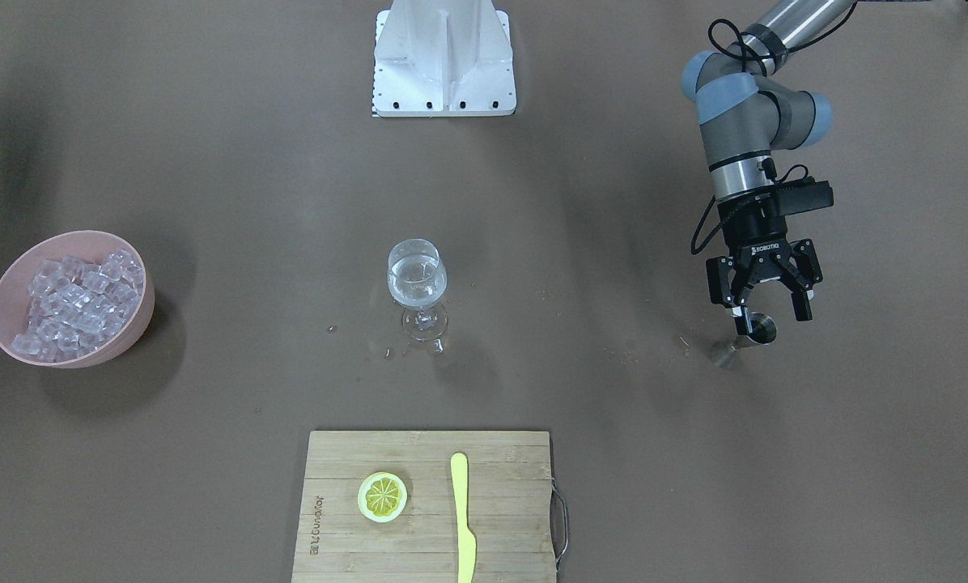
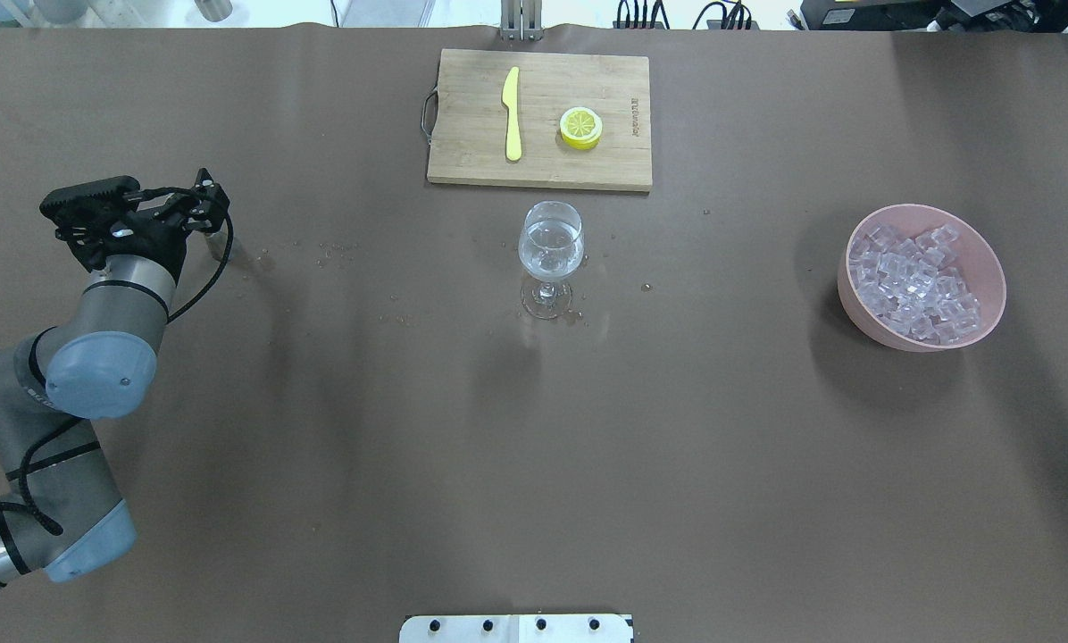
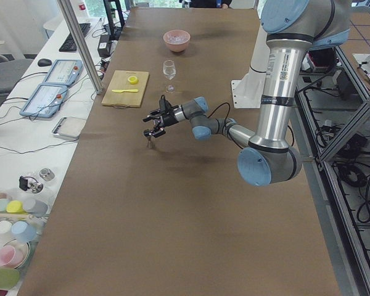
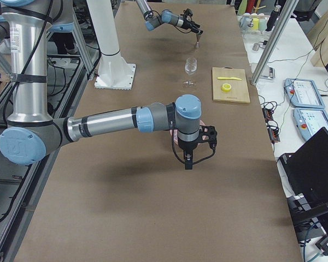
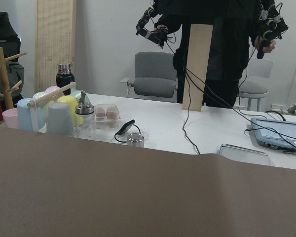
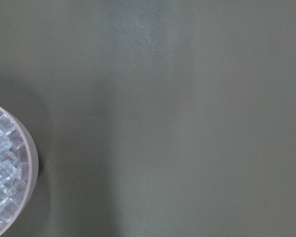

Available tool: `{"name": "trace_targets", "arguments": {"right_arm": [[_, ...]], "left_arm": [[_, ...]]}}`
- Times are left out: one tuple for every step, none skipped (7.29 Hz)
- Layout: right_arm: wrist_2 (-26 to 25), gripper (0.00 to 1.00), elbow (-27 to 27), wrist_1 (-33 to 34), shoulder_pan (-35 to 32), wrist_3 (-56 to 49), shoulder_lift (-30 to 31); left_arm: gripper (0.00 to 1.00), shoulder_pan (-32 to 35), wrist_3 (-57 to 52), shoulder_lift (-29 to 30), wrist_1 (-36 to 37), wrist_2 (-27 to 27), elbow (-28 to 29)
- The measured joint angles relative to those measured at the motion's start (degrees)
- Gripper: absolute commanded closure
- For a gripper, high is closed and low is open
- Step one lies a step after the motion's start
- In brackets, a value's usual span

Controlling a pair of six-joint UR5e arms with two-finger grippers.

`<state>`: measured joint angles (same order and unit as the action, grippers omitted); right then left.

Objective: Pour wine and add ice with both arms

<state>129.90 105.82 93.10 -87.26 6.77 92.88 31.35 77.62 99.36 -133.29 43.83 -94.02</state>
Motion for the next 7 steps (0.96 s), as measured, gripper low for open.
{"name": "trace_targets", "arguments": {"right_arm": [[0.0,0.0,0.0,0.0,0.0,0.0,0.0],[0.0,0.0,0.0,0.0,0.0,0.0,0.0],[0.0,0.0,-0.1,0.0,0.0,0.1,0.0],[0.0,0.0,-0.2,0.0,0.0,0.1,0.0],[0.0,0.0,-0.2,0.0,0.0,0.1,0.0],[0.0,0.0,-0.2,0.0,0.0,0.1,0.0],[0.0,0.0,-0.3,0.0,0.0,0.1,0.0]], "left_arm": [[0.05,-0.4,0.5,0.7,-0.3,-0.9,1.6],[0.05,-0.9,0.7,1.0,-1.2,-1.6,3.3],[0.05,-1.3,0.8,1.3,-2.6,-2.4,5.2],[0.05,-1.7,0.9,1.7,-4.0,-3.1,7.1],[0.05,-2.1,0.9,2.3,-4.8,-3.8,8.7],[0.04,-2.5,1.1,3.1,-5.3,-4.7,10.2],[0.03,-2.8,1.5,3.7,-5.5,-5.2,11.6]]}}
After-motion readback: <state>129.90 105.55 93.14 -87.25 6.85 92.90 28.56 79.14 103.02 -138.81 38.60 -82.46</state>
